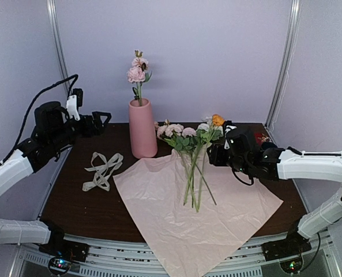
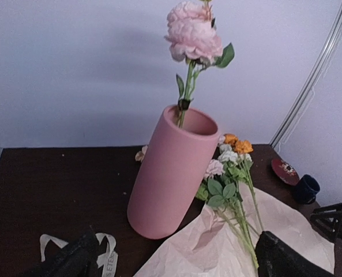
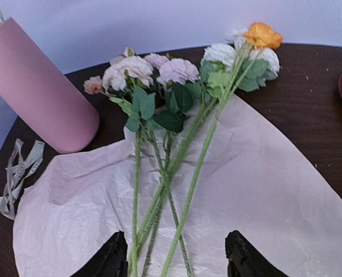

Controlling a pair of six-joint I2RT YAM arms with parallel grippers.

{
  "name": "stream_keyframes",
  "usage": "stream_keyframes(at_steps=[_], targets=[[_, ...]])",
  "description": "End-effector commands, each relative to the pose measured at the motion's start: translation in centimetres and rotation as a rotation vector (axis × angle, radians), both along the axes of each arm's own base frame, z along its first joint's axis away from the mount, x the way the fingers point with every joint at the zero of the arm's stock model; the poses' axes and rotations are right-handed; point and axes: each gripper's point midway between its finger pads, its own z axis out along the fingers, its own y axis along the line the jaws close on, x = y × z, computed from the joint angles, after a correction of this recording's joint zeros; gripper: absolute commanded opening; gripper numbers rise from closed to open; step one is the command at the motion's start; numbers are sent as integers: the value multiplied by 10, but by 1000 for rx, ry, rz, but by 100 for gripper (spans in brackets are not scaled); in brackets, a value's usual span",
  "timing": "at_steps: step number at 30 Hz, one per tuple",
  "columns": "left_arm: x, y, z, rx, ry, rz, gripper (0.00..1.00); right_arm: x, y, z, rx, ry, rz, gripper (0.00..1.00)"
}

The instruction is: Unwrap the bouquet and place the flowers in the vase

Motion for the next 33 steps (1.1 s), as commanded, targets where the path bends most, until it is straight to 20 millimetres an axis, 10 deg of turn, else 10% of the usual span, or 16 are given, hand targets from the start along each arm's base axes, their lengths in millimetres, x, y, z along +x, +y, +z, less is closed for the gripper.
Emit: stream_keyframes(at_steps=[1,15,33], targets=[[-6,7,-36,84,38,17,98,3,-7,-63,49,186,42,57],[16,-26,-91,190,95,-124,98,68,20,-98,226,263,-38,51],[16,-20,-83,216,78,-98,98,87,26,-151,232,384,-79,22]])
